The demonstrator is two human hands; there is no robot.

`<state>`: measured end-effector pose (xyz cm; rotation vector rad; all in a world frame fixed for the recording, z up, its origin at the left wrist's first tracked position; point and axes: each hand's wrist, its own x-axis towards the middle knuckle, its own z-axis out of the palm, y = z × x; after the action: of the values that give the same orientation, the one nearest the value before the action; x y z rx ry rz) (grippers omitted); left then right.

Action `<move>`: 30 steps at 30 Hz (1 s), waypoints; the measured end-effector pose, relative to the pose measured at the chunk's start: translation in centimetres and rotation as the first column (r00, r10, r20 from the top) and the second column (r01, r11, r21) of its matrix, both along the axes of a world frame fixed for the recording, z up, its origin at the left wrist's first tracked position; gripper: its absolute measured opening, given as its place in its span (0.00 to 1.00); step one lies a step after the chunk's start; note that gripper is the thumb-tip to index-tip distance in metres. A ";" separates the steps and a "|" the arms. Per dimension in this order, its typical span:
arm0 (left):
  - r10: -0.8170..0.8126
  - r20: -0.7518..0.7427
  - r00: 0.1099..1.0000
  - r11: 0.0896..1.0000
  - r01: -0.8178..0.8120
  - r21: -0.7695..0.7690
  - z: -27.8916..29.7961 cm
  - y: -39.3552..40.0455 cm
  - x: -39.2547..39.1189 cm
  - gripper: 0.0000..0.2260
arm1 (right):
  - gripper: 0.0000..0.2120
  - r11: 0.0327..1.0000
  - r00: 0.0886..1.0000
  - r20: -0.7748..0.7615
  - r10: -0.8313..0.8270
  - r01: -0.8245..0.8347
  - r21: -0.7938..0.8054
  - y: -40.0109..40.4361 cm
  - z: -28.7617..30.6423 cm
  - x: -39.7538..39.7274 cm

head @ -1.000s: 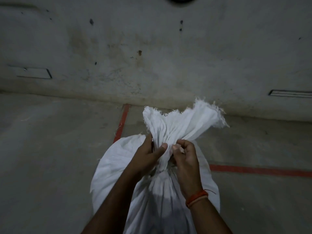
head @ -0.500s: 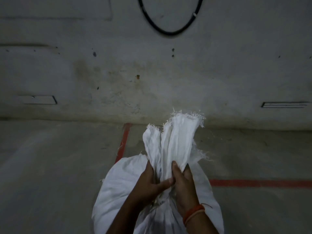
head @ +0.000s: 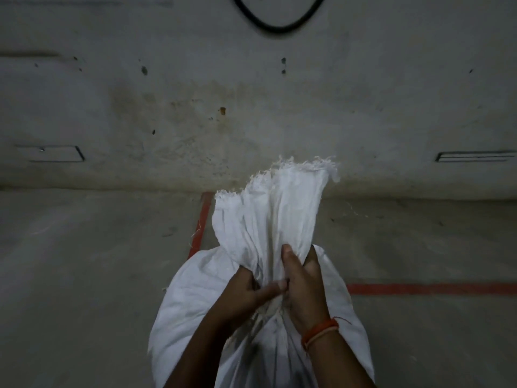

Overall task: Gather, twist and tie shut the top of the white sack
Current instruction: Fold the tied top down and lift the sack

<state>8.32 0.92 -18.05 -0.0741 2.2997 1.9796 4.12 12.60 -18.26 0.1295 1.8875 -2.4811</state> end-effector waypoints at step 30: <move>0.265 -0.316 0.911 0.955 -0.203 0.216 15.6 1.4 -1.1 0.23 | 0.09 0.977 0.934 -0.354 0.052 0.025 0.210 1.0 15.0 -0.8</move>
<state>7.23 2.34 -2.50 0.0104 2.3924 2.4903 3.31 13.57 -3.25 -0.3595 2.2746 -2.4172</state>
